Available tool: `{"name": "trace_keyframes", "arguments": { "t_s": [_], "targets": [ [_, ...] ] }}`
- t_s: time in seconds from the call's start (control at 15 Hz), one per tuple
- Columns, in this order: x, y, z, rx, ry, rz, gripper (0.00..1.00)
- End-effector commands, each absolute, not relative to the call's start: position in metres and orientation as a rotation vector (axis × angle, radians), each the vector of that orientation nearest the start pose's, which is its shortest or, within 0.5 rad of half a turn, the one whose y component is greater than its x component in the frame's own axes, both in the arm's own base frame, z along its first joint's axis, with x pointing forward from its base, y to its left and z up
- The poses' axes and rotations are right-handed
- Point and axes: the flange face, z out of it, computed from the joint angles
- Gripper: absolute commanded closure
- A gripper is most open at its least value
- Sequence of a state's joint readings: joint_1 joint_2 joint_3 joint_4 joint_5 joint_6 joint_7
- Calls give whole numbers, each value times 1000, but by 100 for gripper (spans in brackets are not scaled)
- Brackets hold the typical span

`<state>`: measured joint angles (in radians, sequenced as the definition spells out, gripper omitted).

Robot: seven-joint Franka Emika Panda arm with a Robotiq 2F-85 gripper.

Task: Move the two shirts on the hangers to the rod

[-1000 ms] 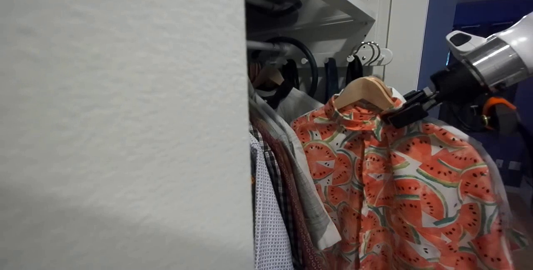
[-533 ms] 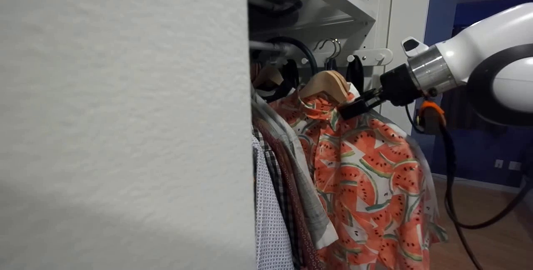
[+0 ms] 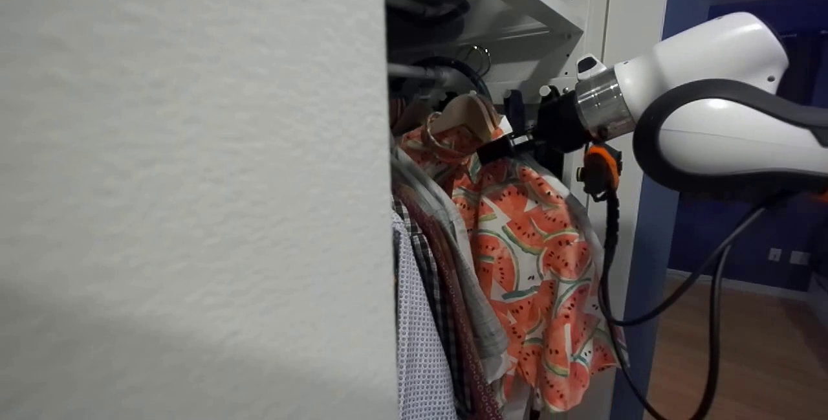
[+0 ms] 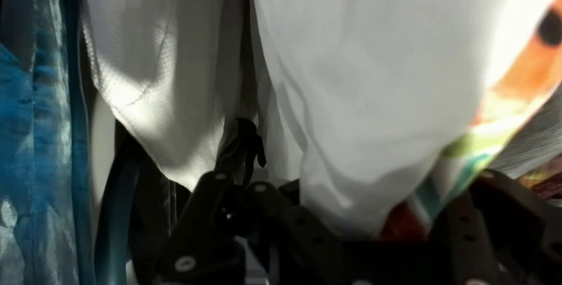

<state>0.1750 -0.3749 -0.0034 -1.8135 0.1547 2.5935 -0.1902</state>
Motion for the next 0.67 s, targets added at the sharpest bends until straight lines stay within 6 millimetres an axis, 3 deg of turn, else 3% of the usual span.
{"name": "trace_keyframes", "arguments": {
  "t_s": [0.0, 0.33, 0.4, 0.6],
  "targets": [
    [484, 87, 854, -2398, -252, -1767, 99],
    [509, 103, 849, -2289, -165, -1815, 99],
    [505, 100, 824, -2390, -216, -1713, 96],
    [513, 104, 823, -2367, -202, -1725, 96]
  ]
}}
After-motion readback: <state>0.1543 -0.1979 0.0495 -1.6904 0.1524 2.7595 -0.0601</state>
